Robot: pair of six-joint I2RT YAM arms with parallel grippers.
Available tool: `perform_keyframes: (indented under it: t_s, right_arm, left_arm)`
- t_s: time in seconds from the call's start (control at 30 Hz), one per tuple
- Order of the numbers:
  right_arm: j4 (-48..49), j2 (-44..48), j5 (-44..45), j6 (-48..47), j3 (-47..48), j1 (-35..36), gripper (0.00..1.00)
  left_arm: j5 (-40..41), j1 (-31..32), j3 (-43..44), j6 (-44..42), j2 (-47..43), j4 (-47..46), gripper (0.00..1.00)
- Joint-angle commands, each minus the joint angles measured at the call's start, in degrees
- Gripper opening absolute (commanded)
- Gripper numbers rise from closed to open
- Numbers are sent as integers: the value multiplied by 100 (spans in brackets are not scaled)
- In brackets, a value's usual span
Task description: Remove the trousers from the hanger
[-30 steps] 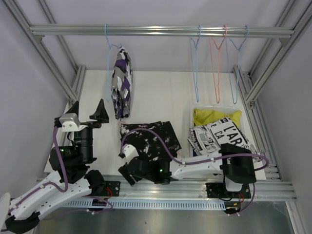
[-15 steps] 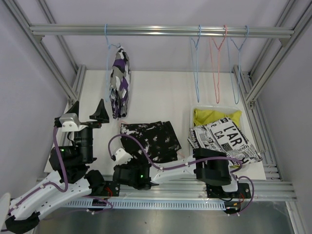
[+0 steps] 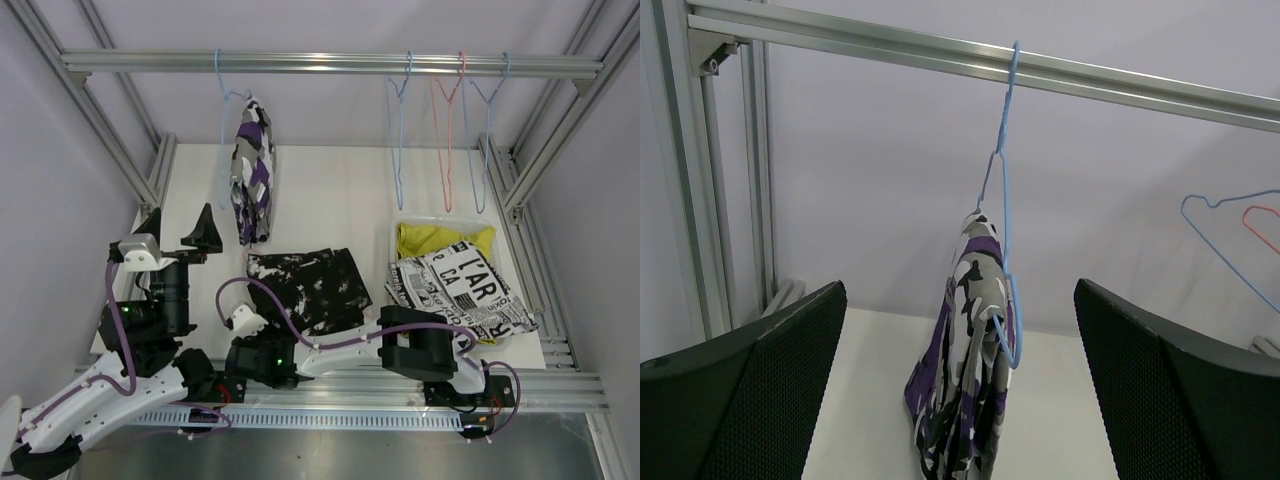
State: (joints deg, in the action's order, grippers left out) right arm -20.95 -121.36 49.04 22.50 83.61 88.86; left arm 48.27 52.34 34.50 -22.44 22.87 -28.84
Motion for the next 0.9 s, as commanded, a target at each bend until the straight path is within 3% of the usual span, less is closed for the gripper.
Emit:
perform_keyframes:
  t_s: [0.0,0.23,0.33,0.4,0.43,0.53,0.73,0.8,0.87]
  right_arm:
    - [-128,-168,10,211,146,-79,77]
    - [152,-283,-640,255,103,-106,81]
    - [118,-379,-641,316,129,-123,77]
    - [21,-415,-580,430,155,-150,63]
    - [-5,-380,-536,465,138,-158,47]
    - [-163,-248,-483,510,94,-158,27]
    - [-673,200,-149,466,120,-114,27]
    - [-901,533,-44,439,155,-80,21]
    - [-1051,953,9,413,190,-79,5]
  left_arm:
    - [-72,-57,74,161,-46,10,99]
    - [-90,-57,109,205,-55,72,99]
    - [-99,-57,118,213,-46,98,100]
    - [-116,-57,127,231,-46,115,99]
    - [-116,-57,118,248,-46,133,99]
    - [-151,-57,145,284,-29,203,99]
    - [-222,-57,224,345,33,388,99]
    - [-213,-57,232,354,33,397,99]
    - [-213,-57,241,354,15,406,99]
